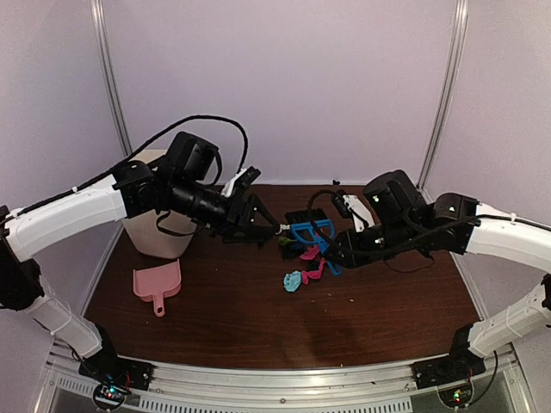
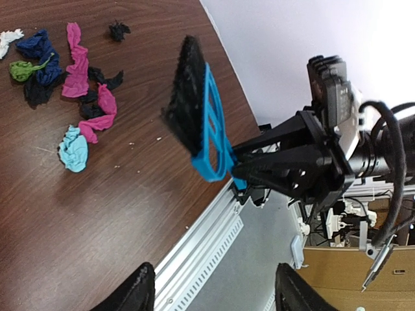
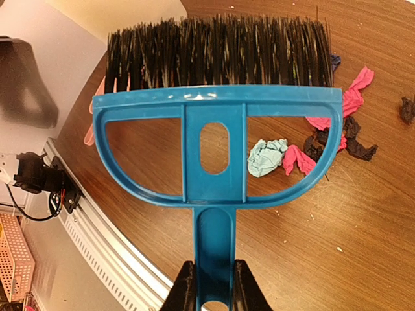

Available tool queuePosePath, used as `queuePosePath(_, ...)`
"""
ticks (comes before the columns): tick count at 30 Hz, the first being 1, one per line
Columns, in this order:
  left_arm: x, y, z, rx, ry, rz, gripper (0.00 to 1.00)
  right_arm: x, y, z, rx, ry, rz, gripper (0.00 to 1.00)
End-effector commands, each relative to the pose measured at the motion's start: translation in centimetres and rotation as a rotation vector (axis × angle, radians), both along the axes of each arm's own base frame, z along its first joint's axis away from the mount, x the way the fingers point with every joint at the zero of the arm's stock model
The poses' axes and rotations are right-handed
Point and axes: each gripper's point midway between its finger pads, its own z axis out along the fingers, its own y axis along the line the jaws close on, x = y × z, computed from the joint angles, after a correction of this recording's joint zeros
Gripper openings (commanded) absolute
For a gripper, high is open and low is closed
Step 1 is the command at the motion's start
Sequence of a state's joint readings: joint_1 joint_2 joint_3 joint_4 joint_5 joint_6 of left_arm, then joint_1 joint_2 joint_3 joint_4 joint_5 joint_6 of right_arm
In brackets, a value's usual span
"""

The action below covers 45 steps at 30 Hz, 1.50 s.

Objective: Sweep away the paper scraps from the table

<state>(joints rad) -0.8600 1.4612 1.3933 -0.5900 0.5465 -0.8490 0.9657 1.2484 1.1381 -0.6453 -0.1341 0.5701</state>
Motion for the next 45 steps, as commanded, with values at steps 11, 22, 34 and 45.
queuePosePath(11,2.4,-4.6,1.3,-0.078,0.059,0.034,0.48,-0.6,2.4,2.3,0.009,-0.098,0.060,0.00)
queuePosePath(22,2.2,-5.6,0.2,-0.059,0.098,0.031,0.08,-0.5,2.4,2.8,0.008,-0.123,0.045,0.00)
queuePosePath(34,2.5,-5.3,2.5,-0.111,0.036,0.079,0.00,0.1,0.9,4.4,0.067,-0.108,-0.087,0.35)
queuePosePath(45,3.2,-5.1,7.2,-0.249,-0.070,0.111,0.00,1.7,-1.6,8.4,0.293,-0.105,-0.224,0.92)
